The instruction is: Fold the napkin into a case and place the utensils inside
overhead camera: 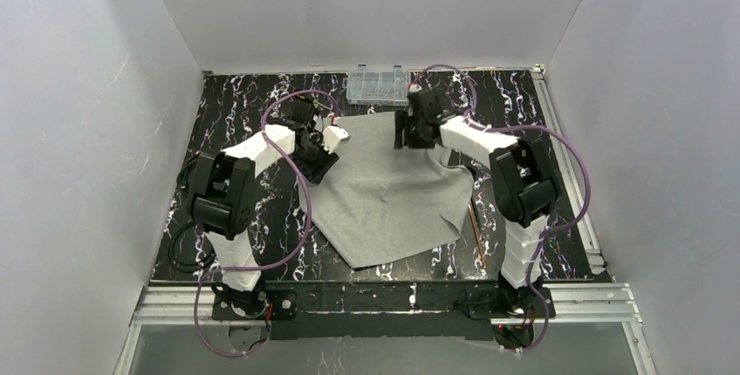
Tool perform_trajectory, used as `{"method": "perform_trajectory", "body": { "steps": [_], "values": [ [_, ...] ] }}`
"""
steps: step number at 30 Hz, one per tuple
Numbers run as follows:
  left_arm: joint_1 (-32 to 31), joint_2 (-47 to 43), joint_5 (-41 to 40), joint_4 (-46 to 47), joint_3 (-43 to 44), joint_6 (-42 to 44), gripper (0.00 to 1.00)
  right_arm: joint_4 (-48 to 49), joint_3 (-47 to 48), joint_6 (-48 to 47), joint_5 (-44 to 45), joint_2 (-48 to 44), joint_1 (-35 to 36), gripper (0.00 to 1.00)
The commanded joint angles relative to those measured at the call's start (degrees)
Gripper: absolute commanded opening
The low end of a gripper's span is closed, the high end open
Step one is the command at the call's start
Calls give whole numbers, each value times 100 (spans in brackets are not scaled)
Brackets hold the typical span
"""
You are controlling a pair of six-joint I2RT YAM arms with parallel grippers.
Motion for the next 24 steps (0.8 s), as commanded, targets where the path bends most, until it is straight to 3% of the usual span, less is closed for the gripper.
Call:
{"method": "perform_trajectory", "body": {
  "steps": [1, 12, 15, 17, 20, 24],
  "values": [
    [-84, -253, 101, -381, 7, 712, 47, 263, -722, 490, 4, -670, 585, 70],
    [89, 493, -2152, 1172, -180, 767, 42, -36, -317, 465, -131, -46, 602, 69],
    [226, 638, -2430, 938, 190, 552, 41, -65, -108, 573, -302, 106, 645, 68],
    [234, 360, -1936, 283, 592, 174, 42, -121, 57, 597, -212, 193, 741, 68],
    [201, -560, -630, -137, 456, -47, 47, -268, 216, 580, -28, 272, 795, 69],
    [184, -1689, 669, -1000, 205, 525, 53, -322, 303, 508, 335, 183, 777, 69]
  ]
}}
